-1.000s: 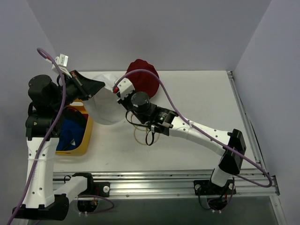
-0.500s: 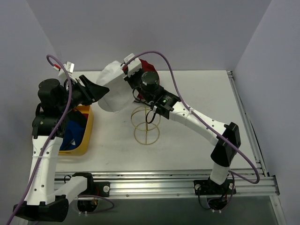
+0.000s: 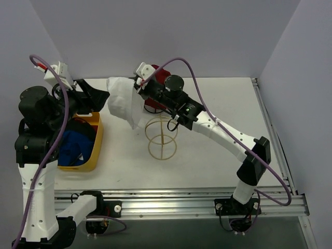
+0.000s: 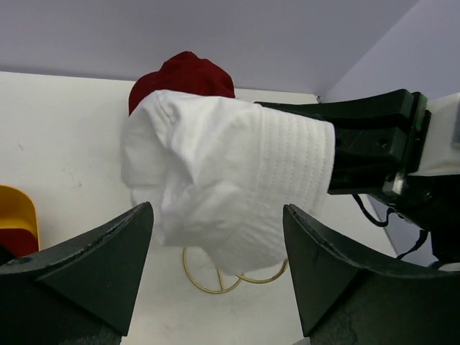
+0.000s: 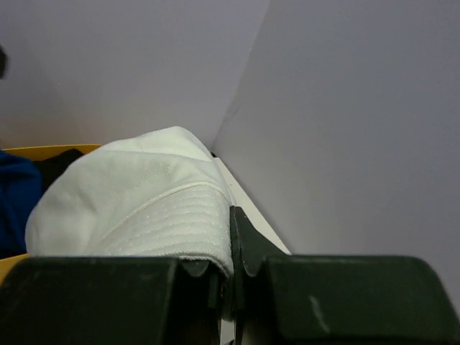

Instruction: Stack the hats

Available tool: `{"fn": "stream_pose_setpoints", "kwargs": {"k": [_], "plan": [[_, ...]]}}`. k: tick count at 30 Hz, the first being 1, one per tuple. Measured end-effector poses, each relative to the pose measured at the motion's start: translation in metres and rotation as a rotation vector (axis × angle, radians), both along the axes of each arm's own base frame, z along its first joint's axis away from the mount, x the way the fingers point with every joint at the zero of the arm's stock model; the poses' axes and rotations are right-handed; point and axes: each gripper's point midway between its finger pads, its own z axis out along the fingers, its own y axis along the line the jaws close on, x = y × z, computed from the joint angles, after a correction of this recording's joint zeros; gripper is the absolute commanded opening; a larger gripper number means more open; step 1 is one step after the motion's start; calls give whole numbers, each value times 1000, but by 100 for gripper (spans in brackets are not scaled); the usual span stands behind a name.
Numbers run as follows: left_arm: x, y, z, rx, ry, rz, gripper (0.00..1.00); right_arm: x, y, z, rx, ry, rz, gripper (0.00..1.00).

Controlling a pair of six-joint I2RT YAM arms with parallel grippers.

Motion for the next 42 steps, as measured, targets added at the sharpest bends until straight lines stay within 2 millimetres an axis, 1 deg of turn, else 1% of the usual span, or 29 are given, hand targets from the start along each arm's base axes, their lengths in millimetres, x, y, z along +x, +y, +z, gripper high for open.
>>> {"fn": "stream_pose_setpoints", "kwargs": {"k": [4,7,8,9,10,11,12,13,15,16,19,20,21,24,25,26,27,30,32,34,35,36,37,39,42], "plan": [[3,-5,-20,34,43,-49,79,-32,7,3,-1,-3,81,0],[5,-6,-41,48,98,-61,74,-62,12,6,3,-5,127,0],[5,-6,-48,52,119,-62,66,-71,13,7,5,-5,140,0],[3,-6,-54,55,139,-62,55,-79,14,6,6,-1,152,0],[2,-6,-59,57,152,-62,41,-86,16,5,5,5,164,0],[0,-6,-61,59,158,-66,34,-91,17,0,3,17,174,0],[-1,-6,-62,64,157,-71,24,-93,17,-4,-1,27,178,0],[-2,-7,-63,65,155,-79,3,-94,17,-10,-5,40,179,0],[-5,-12,-65,61,155,-107,2,-93,17,-20,-11,69,175,2],[-5,-13,-66,58,158,-117,2,-92,17,-23,-11,84,172,11],[-4,-14,-72,48,177,-116,2,-87,13,-27,7,139,132,26],[-3,-14,-74,40,186,-113,3,-84,11,-29,11,167,111,35],[-2,-14,-74,36,189,-110,2,-82,9,-30,13,193,90,37],[3,-15,-72,17,190,-103,2,-79,1,-35,25,272,36,54],[5,-15,-72,8,192,-101,2,-79,-3,-37,28,301,21,63],[8,-15,-72,1,195,-98,2,-80,-7,-37,34,324,9,66],[11,-16,-72,-4,197,-95,2,-81,-11,-37,39,345,-4,68],[26,-14,-71,-10,219,-70,2,-82,-30,-34,75,431,-73,68],[41,-12,-64,-8,216,-55,2,-84,-42,-31,112,488,-116,68],[55,-11,-55,-8,205,-43,2,-87,-49,-24,164,535,-133,68],[61,-12,-53,-11,201,-40,2,-88,-51,-21,196,560,-133,68],[66,-12,-51,-14,195,-37,2,-89,-52,-17,226,583,-131,75],[71,-12,-50,-18,194,-34,2,-90,-52,-15,247,605,-129,77],[77,-13,-51,-23,199,-31,2,-89,-53,-13,290,638,-139,79],[86,-15,-55,-26,208,-28,2,-85,-53,-11,349,672,-163,80]]}}
